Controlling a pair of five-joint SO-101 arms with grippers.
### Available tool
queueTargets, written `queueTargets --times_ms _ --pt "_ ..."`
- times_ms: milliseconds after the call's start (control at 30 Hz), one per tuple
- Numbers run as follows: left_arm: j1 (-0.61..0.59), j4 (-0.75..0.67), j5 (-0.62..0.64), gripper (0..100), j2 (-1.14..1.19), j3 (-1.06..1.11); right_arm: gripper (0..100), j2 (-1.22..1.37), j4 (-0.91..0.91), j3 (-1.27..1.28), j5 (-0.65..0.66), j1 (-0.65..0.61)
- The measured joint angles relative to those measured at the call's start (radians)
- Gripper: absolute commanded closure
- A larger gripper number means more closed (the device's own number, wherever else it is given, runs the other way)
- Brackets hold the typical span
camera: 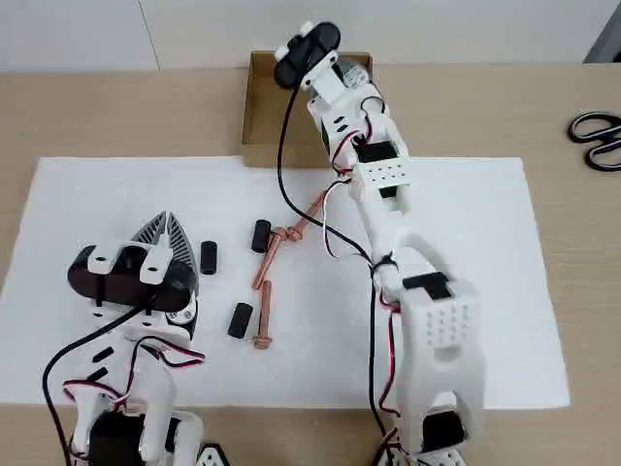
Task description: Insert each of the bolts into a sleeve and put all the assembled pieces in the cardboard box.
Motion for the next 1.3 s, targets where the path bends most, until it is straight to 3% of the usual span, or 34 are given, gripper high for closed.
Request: queueTargets --times_ms 300,667,933,1300 --pt "0.000 0.000 0.000 99 0.000 0.000 99.5 0.322 0.000 -0.292 0.006 0.000" --pt "0.000 0.000 0.000 99 0.000 0.000 98.9 0.434 0.083 -0.442 0.005 0.003" --pt "0.000 0.000 0.000 99 0.000 0.000 78.4 0.434 0.152 -0.459 0.005 0.003" --pt "0.000 0.000 0.000 99 -0.002 0.000 87.4 0.436 0.216 -0.543 0.006 0.003"
